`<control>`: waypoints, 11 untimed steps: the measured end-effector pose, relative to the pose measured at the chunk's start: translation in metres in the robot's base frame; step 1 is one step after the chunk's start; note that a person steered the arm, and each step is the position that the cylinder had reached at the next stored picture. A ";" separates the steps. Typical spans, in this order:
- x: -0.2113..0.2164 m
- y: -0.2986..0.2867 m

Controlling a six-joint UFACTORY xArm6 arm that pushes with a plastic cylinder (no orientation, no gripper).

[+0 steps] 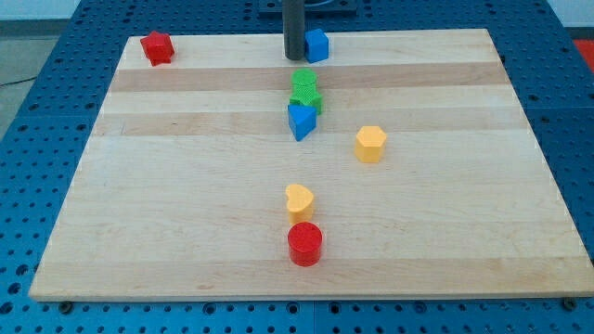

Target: Move red circle towards top right

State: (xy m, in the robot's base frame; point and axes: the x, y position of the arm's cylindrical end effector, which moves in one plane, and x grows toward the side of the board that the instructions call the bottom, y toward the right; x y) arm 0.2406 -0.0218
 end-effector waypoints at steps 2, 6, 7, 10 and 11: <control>-0.004 -0.013; 0.326 -0.076; 0.358 -0.041; 0.356 0.092; 0.348 0.009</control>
State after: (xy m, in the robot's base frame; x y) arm 0.5887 -0.0126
